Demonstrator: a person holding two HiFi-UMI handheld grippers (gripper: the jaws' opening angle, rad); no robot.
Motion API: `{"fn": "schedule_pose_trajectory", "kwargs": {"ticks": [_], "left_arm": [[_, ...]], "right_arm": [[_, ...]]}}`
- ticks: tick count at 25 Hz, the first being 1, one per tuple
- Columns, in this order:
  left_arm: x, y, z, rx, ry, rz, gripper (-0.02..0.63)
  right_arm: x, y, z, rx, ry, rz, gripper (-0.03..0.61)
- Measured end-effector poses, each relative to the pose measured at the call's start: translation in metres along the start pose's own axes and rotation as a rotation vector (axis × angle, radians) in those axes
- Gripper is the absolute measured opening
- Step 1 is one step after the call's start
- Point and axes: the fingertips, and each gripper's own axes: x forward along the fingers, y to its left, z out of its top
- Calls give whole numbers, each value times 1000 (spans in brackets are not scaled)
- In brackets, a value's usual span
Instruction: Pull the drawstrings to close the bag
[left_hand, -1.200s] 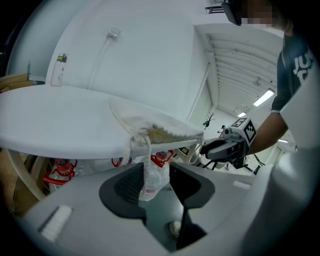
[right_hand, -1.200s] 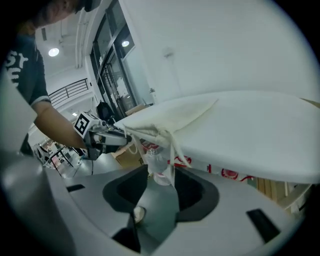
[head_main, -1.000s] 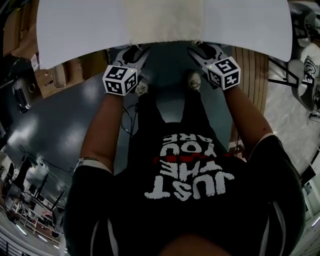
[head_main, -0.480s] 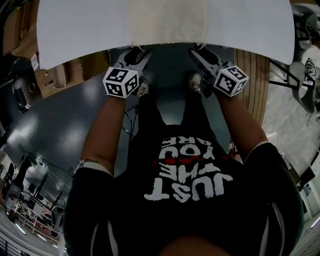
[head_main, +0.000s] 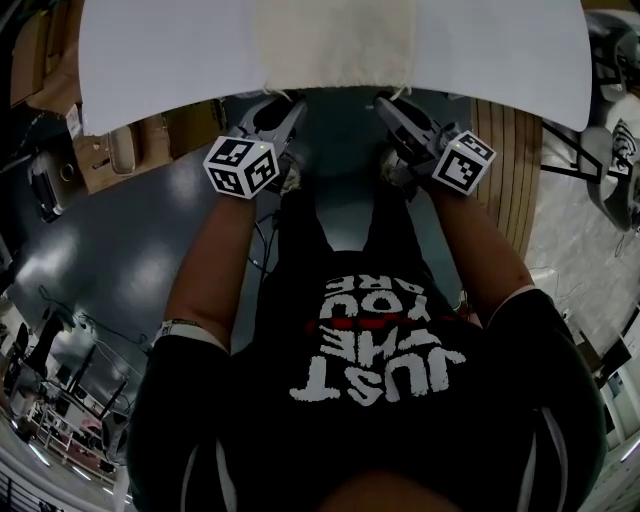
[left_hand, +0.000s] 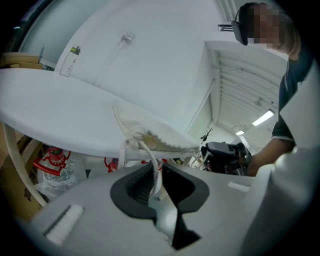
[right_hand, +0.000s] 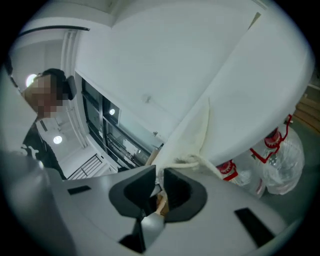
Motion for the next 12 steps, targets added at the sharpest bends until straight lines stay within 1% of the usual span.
{"fn": "schedule_pose_trajectory", "kwargs": {"ticks": [1, 2, 4, 5, 6, 7, 9, 12], "left_arm": [[-2, -2, 4, -16, -19, -5, 41], [-6, -4, 9, -35, -40, -12, 22], [-13, -8, 20, -70, -82, -29, 18], [-17, -9, 25, -72, -93, -27, 18], [-20, -9, 28, -56, -91, -13, 17], [-24, -7, 29, -22, -75, 11, 17], [-32, -4, 28, 82, -16, 69, 15], [-47, 3, 28, 246, 80, 168, 14]], "right_arm": [[-3, 5, 5, 7, -12, 17, 48], [-7, 9, 10, 10, -23, 30, 39], [-13, 16, 21, -8, -31, 39, 26], [-16, 18, 25, -32, -24, 30, 20], [-19, 19, 28, -67, -6, 14, 18], [-21, 19, 30, -113, 22, -11, 17], [-26, 16, 30, -233, 98, -80, 15], [-39, 6, 31, -466, 245, -225, 15]]}}
